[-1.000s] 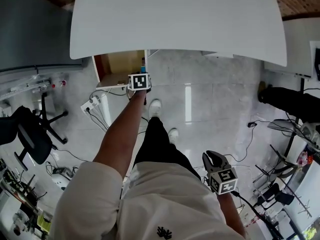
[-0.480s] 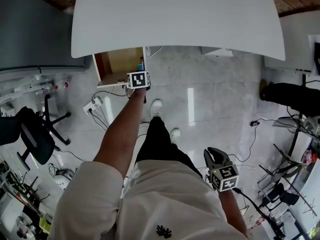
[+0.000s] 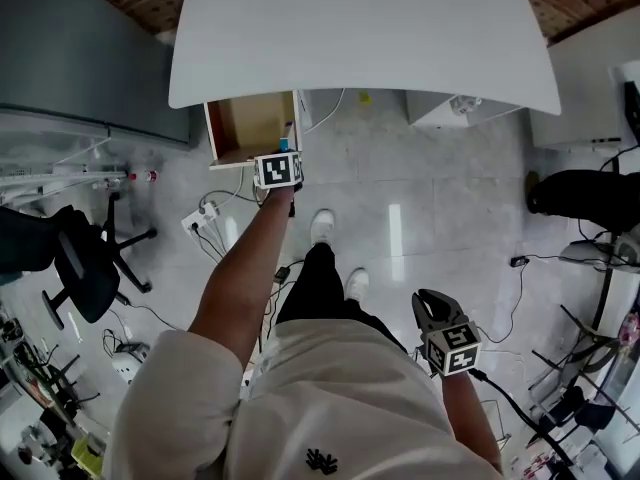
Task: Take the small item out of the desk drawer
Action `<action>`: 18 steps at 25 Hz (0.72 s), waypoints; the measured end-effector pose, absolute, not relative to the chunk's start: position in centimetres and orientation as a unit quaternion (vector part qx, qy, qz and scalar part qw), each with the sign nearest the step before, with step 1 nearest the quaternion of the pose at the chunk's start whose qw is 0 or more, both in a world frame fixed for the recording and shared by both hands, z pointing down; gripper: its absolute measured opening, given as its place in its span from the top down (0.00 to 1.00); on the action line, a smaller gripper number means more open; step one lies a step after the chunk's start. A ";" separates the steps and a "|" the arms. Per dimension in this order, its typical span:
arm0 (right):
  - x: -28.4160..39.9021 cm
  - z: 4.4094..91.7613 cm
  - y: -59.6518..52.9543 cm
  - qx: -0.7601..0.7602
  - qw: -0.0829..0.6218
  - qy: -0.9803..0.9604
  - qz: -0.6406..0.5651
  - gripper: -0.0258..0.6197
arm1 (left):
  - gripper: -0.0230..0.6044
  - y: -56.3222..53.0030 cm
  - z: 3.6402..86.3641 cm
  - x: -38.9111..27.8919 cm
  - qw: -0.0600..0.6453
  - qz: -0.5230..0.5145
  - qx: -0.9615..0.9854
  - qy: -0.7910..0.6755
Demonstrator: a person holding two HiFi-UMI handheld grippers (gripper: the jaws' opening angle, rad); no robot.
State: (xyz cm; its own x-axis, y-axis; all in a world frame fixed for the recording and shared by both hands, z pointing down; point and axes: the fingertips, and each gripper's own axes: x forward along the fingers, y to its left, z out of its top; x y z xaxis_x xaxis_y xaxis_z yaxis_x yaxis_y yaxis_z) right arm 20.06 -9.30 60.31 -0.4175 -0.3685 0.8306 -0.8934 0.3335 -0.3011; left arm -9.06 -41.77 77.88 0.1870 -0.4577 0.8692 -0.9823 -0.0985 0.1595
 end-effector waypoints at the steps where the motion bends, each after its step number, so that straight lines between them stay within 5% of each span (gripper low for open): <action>1: 20.5 60.2 -8.6 0.424 0.329 -0.749 0.389 0.85 | 0.82 -40.9 76.8 -8.7 0.390 0.329 0.665 -0.545; 18: 23.8 55.2 1.1 0.388 0.288 -0.823 0.298 0.87 | 0.82 -17.7 60.4 -4.8 0.373 0.261 0.713 -0.533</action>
